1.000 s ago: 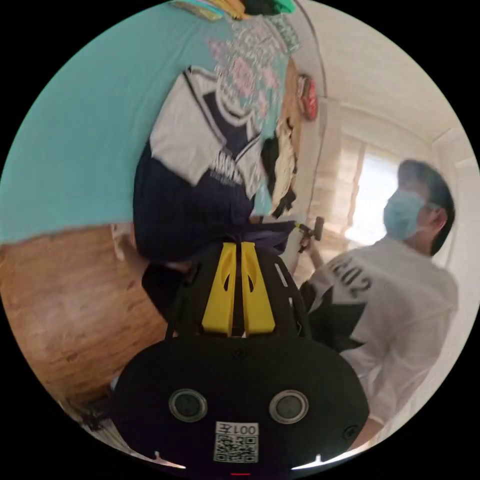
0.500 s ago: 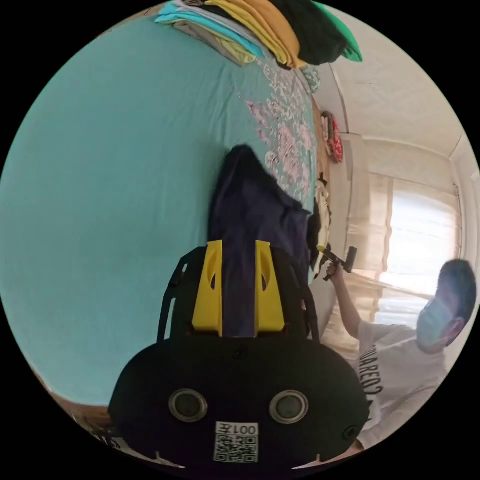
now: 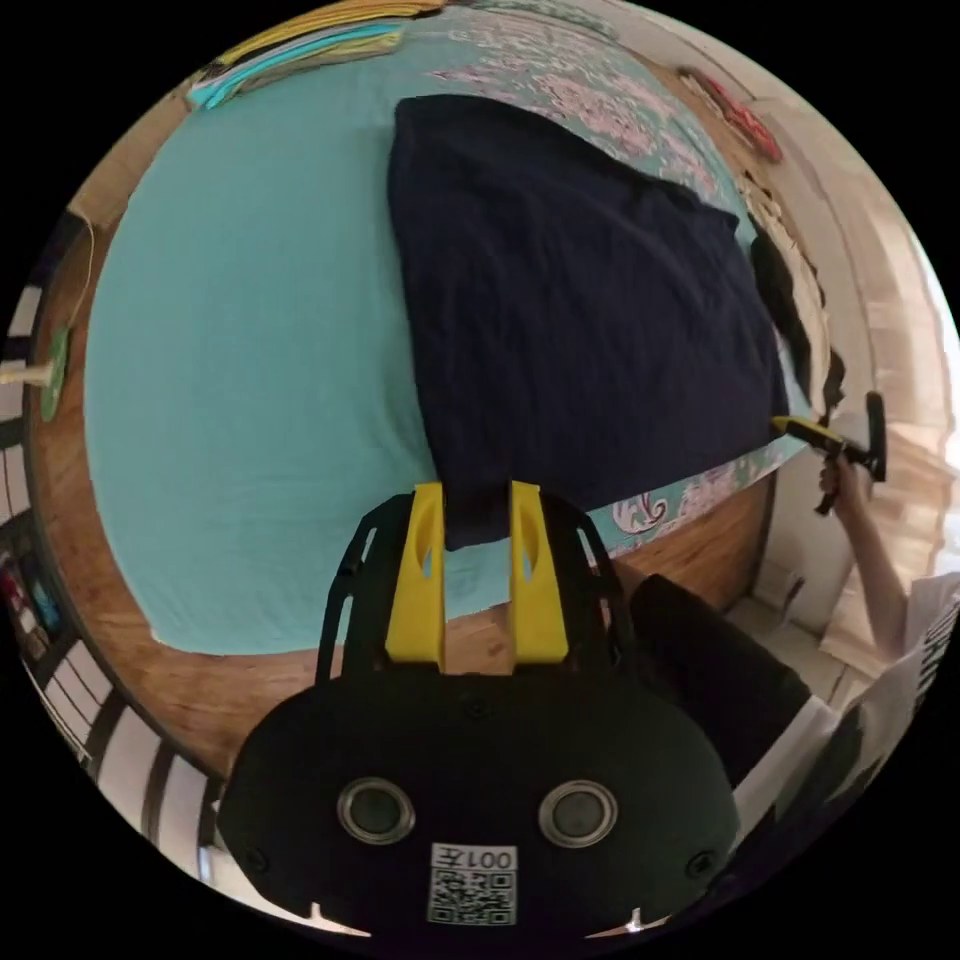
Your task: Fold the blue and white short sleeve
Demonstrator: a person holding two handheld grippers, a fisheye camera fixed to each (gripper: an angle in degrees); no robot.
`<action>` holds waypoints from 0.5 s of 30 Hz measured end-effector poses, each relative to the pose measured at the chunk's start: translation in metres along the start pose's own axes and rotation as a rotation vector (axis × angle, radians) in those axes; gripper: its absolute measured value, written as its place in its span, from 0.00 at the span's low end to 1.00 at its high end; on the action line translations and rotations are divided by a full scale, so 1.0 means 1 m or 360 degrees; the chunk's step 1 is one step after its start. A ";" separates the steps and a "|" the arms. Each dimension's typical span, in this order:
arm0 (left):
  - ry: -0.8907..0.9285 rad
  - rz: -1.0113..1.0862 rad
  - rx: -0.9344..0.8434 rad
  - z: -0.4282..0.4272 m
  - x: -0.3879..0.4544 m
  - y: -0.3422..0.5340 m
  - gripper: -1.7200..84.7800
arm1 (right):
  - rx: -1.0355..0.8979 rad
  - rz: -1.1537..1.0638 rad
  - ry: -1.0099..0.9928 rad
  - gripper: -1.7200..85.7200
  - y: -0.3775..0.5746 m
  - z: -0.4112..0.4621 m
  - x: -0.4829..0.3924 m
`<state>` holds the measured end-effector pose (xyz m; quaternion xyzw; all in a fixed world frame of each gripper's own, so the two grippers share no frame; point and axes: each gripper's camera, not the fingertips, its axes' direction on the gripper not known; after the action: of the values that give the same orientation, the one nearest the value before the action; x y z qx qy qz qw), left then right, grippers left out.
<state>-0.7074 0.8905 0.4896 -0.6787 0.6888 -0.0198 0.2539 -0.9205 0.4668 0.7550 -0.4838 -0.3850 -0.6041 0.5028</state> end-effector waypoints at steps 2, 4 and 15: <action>-0.0114 0.0049 -0.0008 -0.003 0.012 0.004 0.04 | 0.0003 -0.0032 -0.0052 0.07 -0.002 0.000 -0.005; -0.0085 0.0100 0.0030 -0.012 0.017 0.013 0.02 | -0.0045 -0.0102 -0.0003 0.06 -0.006 -0.004 -0.007; 0.1451 -0.0212 0.0760 -0.143 -0.054 0.159 0.01 | 0.0530 -0.0155 -0.1292 0.03 0.098 -0.179 0.041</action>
<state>-0.9109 0.9083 0.5725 -0.5665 0.6611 -0.4863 0.0739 -0.8605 0.2675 0.7510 -0.5755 -0.6658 -0.3179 0.3528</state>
